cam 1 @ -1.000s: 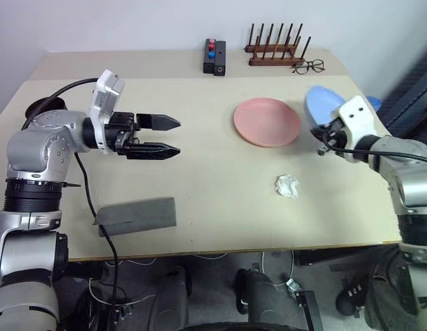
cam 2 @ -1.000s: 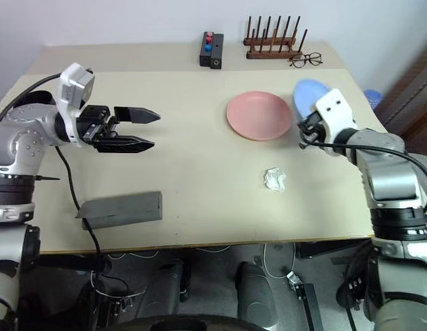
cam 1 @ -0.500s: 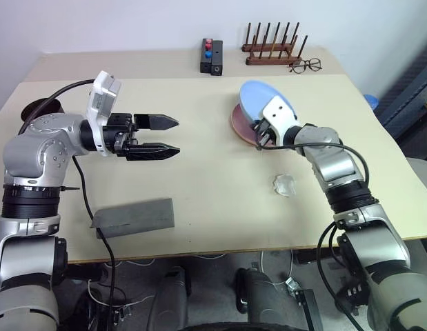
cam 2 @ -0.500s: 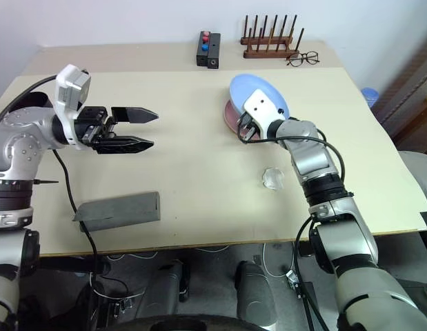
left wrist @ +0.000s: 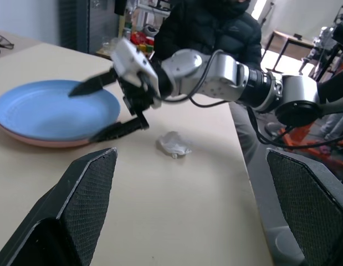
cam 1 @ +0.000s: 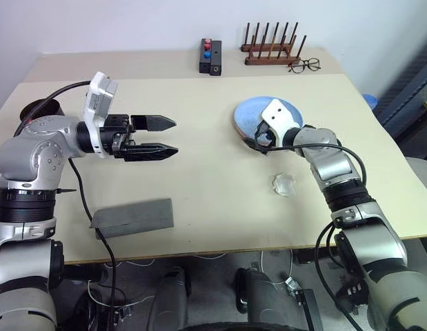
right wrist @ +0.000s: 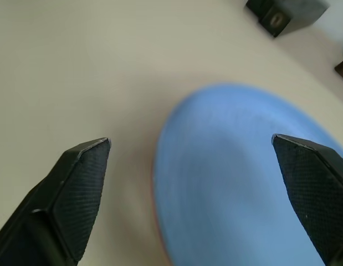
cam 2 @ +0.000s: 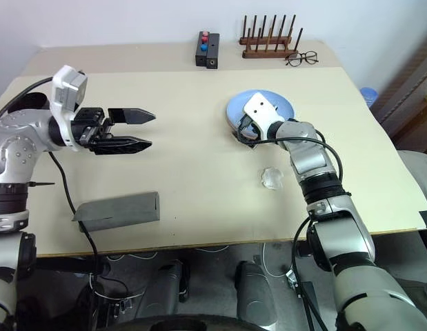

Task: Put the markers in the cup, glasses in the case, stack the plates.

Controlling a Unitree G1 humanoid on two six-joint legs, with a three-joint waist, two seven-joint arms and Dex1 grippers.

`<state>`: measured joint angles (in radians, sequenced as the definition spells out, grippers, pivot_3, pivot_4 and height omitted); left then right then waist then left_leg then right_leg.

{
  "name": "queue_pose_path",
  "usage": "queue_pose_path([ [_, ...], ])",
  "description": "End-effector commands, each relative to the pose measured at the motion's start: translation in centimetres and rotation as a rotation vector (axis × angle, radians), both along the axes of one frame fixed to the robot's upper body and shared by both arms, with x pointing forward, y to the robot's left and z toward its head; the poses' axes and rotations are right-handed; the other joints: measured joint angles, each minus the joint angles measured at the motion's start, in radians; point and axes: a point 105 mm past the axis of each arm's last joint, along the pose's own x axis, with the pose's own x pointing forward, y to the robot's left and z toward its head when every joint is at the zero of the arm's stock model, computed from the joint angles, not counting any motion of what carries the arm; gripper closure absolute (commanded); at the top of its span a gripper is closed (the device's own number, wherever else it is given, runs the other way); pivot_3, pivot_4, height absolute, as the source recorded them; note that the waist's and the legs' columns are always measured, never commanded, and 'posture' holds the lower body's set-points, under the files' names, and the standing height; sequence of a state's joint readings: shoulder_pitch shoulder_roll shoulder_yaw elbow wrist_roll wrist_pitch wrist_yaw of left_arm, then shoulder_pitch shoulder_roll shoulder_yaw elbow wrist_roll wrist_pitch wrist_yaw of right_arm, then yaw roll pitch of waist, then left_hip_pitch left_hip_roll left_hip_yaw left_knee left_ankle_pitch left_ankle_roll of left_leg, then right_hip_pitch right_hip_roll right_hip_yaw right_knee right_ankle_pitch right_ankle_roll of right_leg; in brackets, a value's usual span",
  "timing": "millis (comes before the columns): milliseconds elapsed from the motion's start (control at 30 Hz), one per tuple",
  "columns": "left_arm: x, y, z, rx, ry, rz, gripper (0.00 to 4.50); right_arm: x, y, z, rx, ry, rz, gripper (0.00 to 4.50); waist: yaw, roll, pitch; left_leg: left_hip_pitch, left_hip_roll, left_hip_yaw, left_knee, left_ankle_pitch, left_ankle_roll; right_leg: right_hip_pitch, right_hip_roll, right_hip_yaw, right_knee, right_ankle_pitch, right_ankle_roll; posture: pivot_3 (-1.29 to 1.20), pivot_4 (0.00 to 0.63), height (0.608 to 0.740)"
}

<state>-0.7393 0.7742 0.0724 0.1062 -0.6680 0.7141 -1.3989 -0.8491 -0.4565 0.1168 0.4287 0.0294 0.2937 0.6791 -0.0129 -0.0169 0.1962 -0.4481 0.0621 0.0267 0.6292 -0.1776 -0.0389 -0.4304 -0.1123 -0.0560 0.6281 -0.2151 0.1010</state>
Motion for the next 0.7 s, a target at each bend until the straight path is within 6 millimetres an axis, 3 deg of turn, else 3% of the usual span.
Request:
queue_pose_path([
  [33, -0.5, 0.1, 1.1, -0.017, -0.033, -0.021, 0.0, -2.4, -1.1, 5.0, 0.193, -0.053, 0.052, 0.02, 0.003, 0.0, 0.0, 0.0, 0.0, 0.0, 0.0, 0.0, 0.0, 0.0, 0.0, 0.0, 0.0, 0.0, 0.0, 0.0, 0.15, 0.74],
  [167, -0.5, 0.1, 0.9, -0.019, -0.023, -0.022, 0.0, -6.5, -2.6, 3.9, 0.19, 0.052, 0.118, 0.02, 0.015, 0.0, 0.0, 0.0, 0.0, 0.0, 0.0, 0.0, 0.0, 0.001, 0.0, 0.0, 0.0, 0.0, 0.0, 0.0, 0.15, 0.74],
  [333, -0.4, -0.2, 0.7, -0.028, -0.013, -0.038, 0.0, -10.1, -3.8, 1.5, 0.162, 0.186, 0.134, 0.02, 0.015, 0.0, 0.0, 0.002, 0.0, 0.0, 0.001, 0.0, 0.0, 0.001, 0.0, 0.0, -0.001, -0.002, -0.004, 0.0, 0.15, 0.74],
  [467, -0.2, -0.3, 0.7, -0.027, -0.014, -0.047, 0.0, -11.2, -4.8, -1.0, 0.072, 0.25, 0.079, 0.02, 0.018, 0.0, 0.0, 0.002, 0.0, 0.0, 0.001, 0.0, 0.0, 0.001, 0.0, 0.0, -0.001, -0.002, -0.005, 0.0, 0.15, 0.74],
  [700, -0.2, -0.6, 0.7, -0.025, -0.016, -0.063, 0.0, -11.2, -6.3, -5.3, 0.012, 0.38, -0.052, 0.02, 0.024, 0.0, 0.0, 0.002, 0.0, 0.0, 0.001, 0.0, 0.0, 0.001, 0.0, 0.0, -0.001, -0.002, -0.005, 0.0, 0.15, 0.74],
])
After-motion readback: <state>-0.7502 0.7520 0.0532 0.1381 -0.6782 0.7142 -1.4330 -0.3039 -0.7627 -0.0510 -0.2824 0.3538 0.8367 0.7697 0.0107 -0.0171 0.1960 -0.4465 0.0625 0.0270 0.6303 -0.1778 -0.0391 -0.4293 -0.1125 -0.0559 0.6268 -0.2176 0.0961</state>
